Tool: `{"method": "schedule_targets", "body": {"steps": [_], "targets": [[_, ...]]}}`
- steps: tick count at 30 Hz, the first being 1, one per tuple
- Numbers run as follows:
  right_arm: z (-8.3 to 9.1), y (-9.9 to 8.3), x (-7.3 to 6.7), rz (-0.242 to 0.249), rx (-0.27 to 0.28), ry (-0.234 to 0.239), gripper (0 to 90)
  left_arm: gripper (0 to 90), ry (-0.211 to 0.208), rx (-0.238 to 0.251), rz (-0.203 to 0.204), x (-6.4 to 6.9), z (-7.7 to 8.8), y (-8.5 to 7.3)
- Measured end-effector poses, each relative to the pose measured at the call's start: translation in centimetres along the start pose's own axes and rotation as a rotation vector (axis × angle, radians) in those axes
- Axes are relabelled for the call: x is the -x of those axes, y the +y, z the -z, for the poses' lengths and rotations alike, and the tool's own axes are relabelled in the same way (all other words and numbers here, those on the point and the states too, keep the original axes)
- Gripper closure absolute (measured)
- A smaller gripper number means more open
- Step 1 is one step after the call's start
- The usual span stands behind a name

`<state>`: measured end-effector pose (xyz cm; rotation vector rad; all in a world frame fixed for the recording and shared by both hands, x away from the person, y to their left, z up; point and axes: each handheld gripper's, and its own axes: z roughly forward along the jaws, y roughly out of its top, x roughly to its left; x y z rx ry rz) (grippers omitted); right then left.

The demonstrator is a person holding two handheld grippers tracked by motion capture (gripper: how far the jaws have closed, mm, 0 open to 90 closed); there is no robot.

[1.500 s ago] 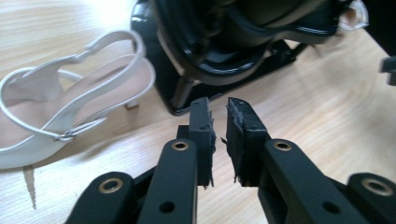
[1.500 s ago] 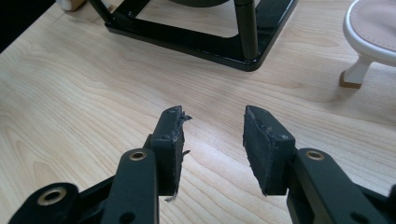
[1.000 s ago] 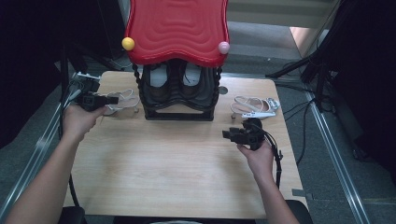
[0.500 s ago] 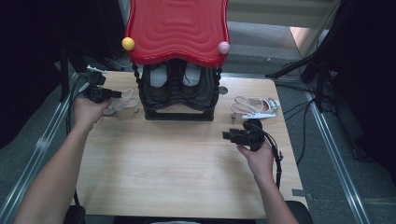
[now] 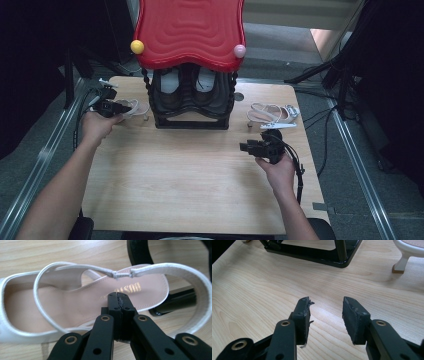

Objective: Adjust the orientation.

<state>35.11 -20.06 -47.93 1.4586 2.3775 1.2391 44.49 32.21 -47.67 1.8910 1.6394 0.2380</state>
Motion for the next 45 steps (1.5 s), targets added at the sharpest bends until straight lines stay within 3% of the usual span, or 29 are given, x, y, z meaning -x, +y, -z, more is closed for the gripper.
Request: {"method": "schedule_targets", "body": {"steps": [10,14,27,31,36,40,45], "targets": [[0.0,0.0,0.1,-0.004,-0.002,-0.001,57.8,90.0,0.013,-0.035,0.010,-1.1,0.4,-0.8],[0.0,0.0,0.0,-0.003,-0.001,-0.001,57.8,90.0,0.025,-0.060,-0.012,-1.8,1.0,-1.1],[-0.1,0.0,0.0,-0.007,-0.002,-0.003,57.7,90.0,0.033,-0.080,0.014,-4.1,2.3,-1.7],[-0.1,0.0,0.0,-0.009,-0.006,-0.004,57.6,90.0,0.046,-0.075,0.034,-4.4,2.4,-1.7],[-0.2,0.0,0.1,-0.008,-0.007,-0.003,57.6,90.0,0.024,-0.093,0.035,-4.2,2.6,-1.3],[-0.1,0.0,0.0,-0.007,-0.005,-0.004,57.6,83.9,0.029,-0.103,0.026,-3.8,3.2,-0.8],[-0.1,0.0,0.1,-0.014,-0.005,-0.004,57.3,72.8,0.030,-0.133,0.054,-4.1,4.7,-0.3]]}}
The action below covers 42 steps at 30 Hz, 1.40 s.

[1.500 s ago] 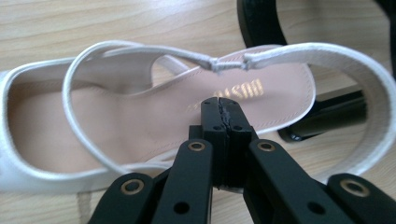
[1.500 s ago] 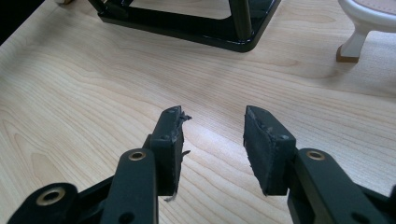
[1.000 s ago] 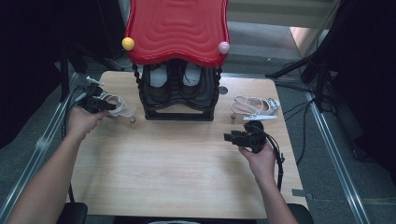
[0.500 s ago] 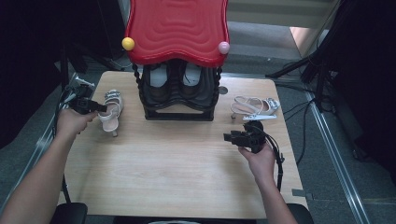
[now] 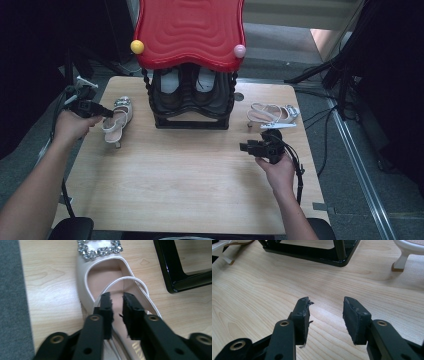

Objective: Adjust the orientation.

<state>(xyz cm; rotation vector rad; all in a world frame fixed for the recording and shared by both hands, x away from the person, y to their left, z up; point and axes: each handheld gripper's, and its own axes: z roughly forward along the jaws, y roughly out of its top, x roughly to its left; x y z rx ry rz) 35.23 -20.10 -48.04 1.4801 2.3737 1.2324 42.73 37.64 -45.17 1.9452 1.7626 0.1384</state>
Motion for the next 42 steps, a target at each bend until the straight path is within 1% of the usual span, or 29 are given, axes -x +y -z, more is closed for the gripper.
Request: {"method": "schedule_targets", "body": {"steps": [2,4,7,8,9,10,13,14,15,16,17,18,20,23,24,25,26,27,28,29,31,32,33,34,35,37,41,42], "targets": [[0.0,0.0,0.0,0.003,0.000,0.001,57.2,67.1,-0.004,0.001,0.020,-0.4,0.4,0.1],[0.0,0.0,-0.1,0.005,-0.003,0.004,57.2,63.4,0.015,0.004,0.027,-0.6,0.5,0.0],[-0.1,0.0,-0.1,0.004,-0.004,0.005,57.0,59.5,0.024,-0.045,0.038,-1.2,0.0,-0.1],[-0.1,0.0,-0.1,0.003,-0.005,0.004,57.0,58.7,0.025,-0.056,0.048,-1.2,-0.4,-0.1],[-0.1,0.0,-0.1,0.003,-0.006,0.004,56.9,57.6,0.019,-0.056,0.053,-1.3,-0.6,-0.2],[-0.1,0.0,-0.1,0.002,-0.006,0.004,56.9,57.2,0.009,-0.051,0.068,-1.4,-0.8,-0.2],[-0.1,0.0,0.0,0.003,-0.005,0.001,56.9,57.1,0.007,-0.075,0.066,-1.2,-1.3,-0.2],[-0.1,0.0,0.0,0.004,-0.004,-0.002,56.9,57.1,0.015,-0.085,0.061,-1.1,-1.5,-0.1],[-0.1,0.0,0.0,0.002,-0.005,-0.001,56.9,57.0,0.016,-0.095,0.065,-1.0,-1.6,-0.1],[-0.1,0.0,0.0,0.001,-0.005,-0.002,56.9,57.3,0.018,-0.108,0.056,-1.0,-1.7,0.0],[-0.1,0.0,0.0,0.002,-0.006,-0.003,56.9,57.4,0.028,-0.100,0.073,-0.9,-1.9,0.0],[-0.1,0.0,0.0,0.004,-0.005,-0.002,56.9,57.7,0.035,-0.118,0.072,-0.9,-2.0,0.1],[0.0,0.0,0.0,0.004,-0.006,-0.002,56.9,58.0,0.039,-0.124,0.087,-0.7,-2.1,0.2],[0.0,0.0,0.0,0.006,-0.006,-0.001,56.8,58.1,0.060,-0.172,0.065,-0.5,-2.5,0.4],[-0.1,0.0,0.0,0.005,-0.007,-0.002,56.8,58.3,0.064,-0.178,0.086,-0.4,-2.7,0.4],[-0.1,0.0,0.0,0.006,-0.006,-0.001,56.8,59.5,0.064,-0.175,0.086,-0.4,-2.7,0.5],[-0.1,0.0,0.0,0.006,-0.006,-0.001,56.8,61.2,0.065,-0.186,0.077,-0.5,-2.8,0.5],[-0.1,0.0,0.0,0.005,-0.007,0.000,56.7,62.4,0.066,-0.183,0.089,-0.5,-2.9,0.6],[-0.1,0.0,0.0,0.005,-0.007,-0.001,56.6,64.5,0.065,-0.172,0.111,-0.4,-3.0,0.7],[-0.1,0.0,0.0,0.006,-0.006,0.001,56.5,65.6,0.069,-0.196,0.093,-0.5,-2.9,0.8],[0.0,0.0,0.0,0.006,-0.005,-0.001,56.5,68.9,0.071,-0.205,0.118,-0.5,-3.1,0.9],[-0.1,0.0,0.0,0.004,-0.005,-0.001,56.5,70.4,0.081,-0.204,0.137,-0.4,-3.1,1.0],[-0.1,0.0,0.0,0.003,-0.005,-0.001,56.4,72.4,0.084,-0.217,0.136,-0.5,-3.1,1.1],[-0.1,0.0,0.1,0.004,-0.003,0.000,56.4,74.3,0.090,-0.237,0.125,-0.6,-3.0,1.3],[-0.1,0.0,0.0,0.005,-0.004,0.000,56.4,77.1,0.095,-0.242,0.129,-0.6,-3.0,1.3],[-0.1,0.0,0.0,0.005,-0.004,-0.001,56.4,79.2,0.103,-0.250,0.125,-0.5,-3.0,1.5],[-0.1,0.0,0.1,0.005,-0.005,-0.001,56.2,81.1,0.107,-0.265,0.139,-0.6,-3.1,1.7],[-0.1,0.0,0.1,0.004,-0.005,-0.001,56.2,81.4,0.105,-0.265,0.149,-0.6,-3.1,1.7]]}}
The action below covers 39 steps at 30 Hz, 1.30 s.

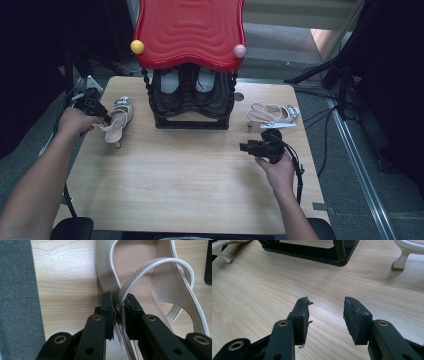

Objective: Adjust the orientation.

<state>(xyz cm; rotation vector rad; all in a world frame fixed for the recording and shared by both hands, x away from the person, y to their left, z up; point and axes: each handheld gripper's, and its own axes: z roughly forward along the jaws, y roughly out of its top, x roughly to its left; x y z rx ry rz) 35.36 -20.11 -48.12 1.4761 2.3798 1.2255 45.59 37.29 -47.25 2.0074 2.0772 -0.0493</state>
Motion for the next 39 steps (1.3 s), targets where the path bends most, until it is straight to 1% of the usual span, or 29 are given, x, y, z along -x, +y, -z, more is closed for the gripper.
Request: {"method": "schedule_targets", "body": {"steps": [1,3,4,5,6,7,9,10,14,15,16,17,19,20,21,23,25,26,27,28,29,30,31,32,33,35,39], "targets": [[0.0,0.0,0.0,-0.001,0.001,0.001,56.2,81.6,-0.007,-0.013,-0.004,-0.2,0.1,0.1],[0.0,0.0,0.0,0.000,0.001,0.000,56.2,82.0,-0.021,-0.009,0.011,-0.4,0.1,0.1],[0.0,0.0,0.1,0.000,0.002,0.000,56.1,82.1,-0.036,-0.007,0.022,-0.6,0.3,0.1],[0.1,0.0,0.1,-0.002,0.003,-0.001,56.1,82.2,-0.050,-0.004,0.025,-0.7,0.4,0.1],[0.1,0.0,0.1,-0.002,0.004,-0.001,56.1,82.3,-0.067,0.011,0.036,-0.9,0.6,0.1],[0.1,0.0,0.1,-0.003,0.004,-0.001,56.1,82.3,-0.084,0.027,0.057,-0.8,0.6,0.2],[0.1,0.0,0.1,-0.004,0.005,-0.001,56.1,82.4,-0.105,0.039,0.064,-0.9,0.9,0.2],[0.1,0.0,0.1,-0.004,0.005,-0.001,56.1,82.4,-0.110,0.024,0.043,-1.1,1.0,0.2],[0.1,0.0,0.1,-0.004,0.006,-0.003,56.0,82.4,-0.147,0.052,0.060,-1.0,1.4,0.3],[0.1,0.0,0.1,-0.004,0.005,-0.003,56.0,82.5,-0.152,0.088,0.093,-0.8,1.4,0.2],[0.1,0.0,0.1,-0.004,0.006,-0.004,56.0,82.5,-0.160,0.083,0.082,-0.9,1.6,0.3],[0.1,0.0,0.2,-0.005,0.006,-0.003,55.9,82.6,-0.165,0.083,0.082,-1.0,1.8,0.3],[0.1,0.0,0.2,-0.006,0.005,-0.004,55.9,82.8,-0.174,0.105,0.100,-1.1,1.9,0.2],[0.1,0.0,0.2,-0.006,0.005,-0.004,55.9,83.0,-0.186,0.104,0.093,-1.3,2.1,0.2],[0.1,0.0,0.2,-0.006,0.005,-0.004,55.8,83.2,-0.192,0.125,0.113,-1.2,2.1,0.2],[0.1,0.0,0.2,-0.006,0.004,-0.004,55.8,83.3,-0.194,0.124,0.088,-1.5,2.5,0.1],[0.1,0.0,0.2,-0.005,0.004,-0.004,55.8,83.4,-0.210,0.146,0.096,-1.7,2.8,0.1],[0.1,0.0,0.2,-0.004,0.003,-0.004,55.8,83.4,-0.214,0.144,0.087,-1.8,3.0,0.0],[0.1,0.0,0.2,-0.004,0.003,-0.005,55.8,83.5,-0.228,0.159,0.106,-1.8,3.2,0.0],[0.0,0.0,0.2,-0.004,0.003,-0.005,55.8,83.5,-0.238,0.158,0.096,-2.0,3.4,0.0],[0.0,0.0,0.2,-0.005,0.003,-0.004,55.8,83.5,-0.249,0.175,0.111,-2.0,3.6,0.0],[0.0,0.0,0.2,-0.004,0.003,-0.006,55.8,83.5,-0.256,0.180,0.109,-2.0,3.9,0.0],[0.0,0.0,0.2,-0.004,0.003,-0.005,55.8,83.5,-0.258,0.190,0.115,-2.0,4.1,0.0],[0.0,0.0,0.2,-0.005,0.002,-0.004,55.8,83.5,-0.259,0.196,0.107,-2.0,4.5,0.0],[0.0,0.0,0.2,-0.005,0.002,-0.004,55.8,83.5,-0.255,0.210,0.110,-1.8,4.8,0.1],[0.0,0.0,0.1,-0.003,0.003,-0.004,55.8,83.5,-0.250,0.227,0.100,-1.6,5.6,0.2],[0.0,0.0,0.1,-0.005,0.001,-0.003,55.8,83.5,-0.260,0.255,0.089,-1.1,7.3,0.4]]}}
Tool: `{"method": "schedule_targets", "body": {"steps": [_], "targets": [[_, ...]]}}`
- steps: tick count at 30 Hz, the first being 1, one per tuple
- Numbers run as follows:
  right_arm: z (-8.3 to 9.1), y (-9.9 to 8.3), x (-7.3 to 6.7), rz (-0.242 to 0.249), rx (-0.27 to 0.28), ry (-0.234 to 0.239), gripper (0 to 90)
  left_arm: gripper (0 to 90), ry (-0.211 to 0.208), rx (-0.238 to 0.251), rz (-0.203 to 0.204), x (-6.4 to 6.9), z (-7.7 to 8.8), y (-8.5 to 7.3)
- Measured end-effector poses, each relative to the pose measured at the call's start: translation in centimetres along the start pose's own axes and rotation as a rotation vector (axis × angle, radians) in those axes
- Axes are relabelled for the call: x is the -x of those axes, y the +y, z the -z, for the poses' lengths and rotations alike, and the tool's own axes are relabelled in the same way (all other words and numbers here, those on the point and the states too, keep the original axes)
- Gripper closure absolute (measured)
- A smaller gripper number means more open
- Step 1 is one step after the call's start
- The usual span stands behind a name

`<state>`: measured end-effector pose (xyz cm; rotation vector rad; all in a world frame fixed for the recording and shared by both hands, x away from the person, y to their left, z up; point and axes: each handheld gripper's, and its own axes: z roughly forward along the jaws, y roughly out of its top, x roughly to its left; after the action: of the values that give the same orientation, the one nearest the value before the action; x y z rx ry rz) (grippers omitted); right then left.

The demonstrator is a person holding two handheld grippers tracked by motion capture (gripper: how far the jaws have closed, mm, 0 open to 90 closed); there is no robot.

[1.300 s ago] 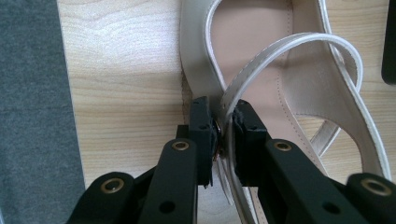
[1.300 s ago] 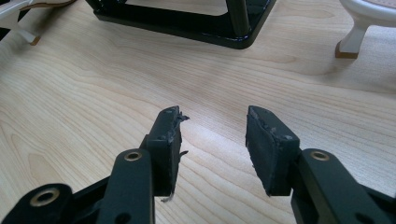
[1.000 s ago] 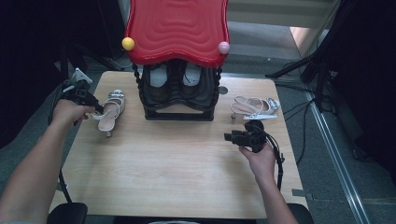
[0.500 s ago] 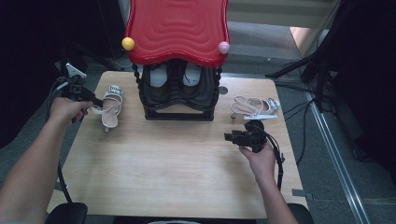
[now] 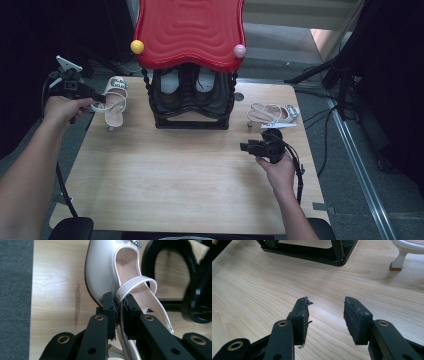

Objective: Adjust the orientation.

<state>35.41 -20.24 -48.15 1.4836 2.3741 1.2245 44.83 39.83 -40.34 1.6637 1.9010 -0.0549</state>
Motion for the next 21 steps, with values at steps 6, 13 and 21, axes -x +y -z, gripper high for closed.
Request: {"method": "schedule_targets", "body": {"steps": [6,13,21], "targets": [[0.0,0.0,0.0,-0.004,-0.002,0.002,55.5,83.5,-0.011,0.040,-0.012,1.3,2.4,1.0],[0.1,0.0,0.1,-0.005,-0.001,0.002,55.3,83.5,-0.039,0.082,-0.041,2.9,5.5,2.4],[0.0,0.0,0.0,-0.006,-0.005,0.003,55.1,83.4,-0.044,0.119,-0.055,5.8,8.9,4.0]]}}
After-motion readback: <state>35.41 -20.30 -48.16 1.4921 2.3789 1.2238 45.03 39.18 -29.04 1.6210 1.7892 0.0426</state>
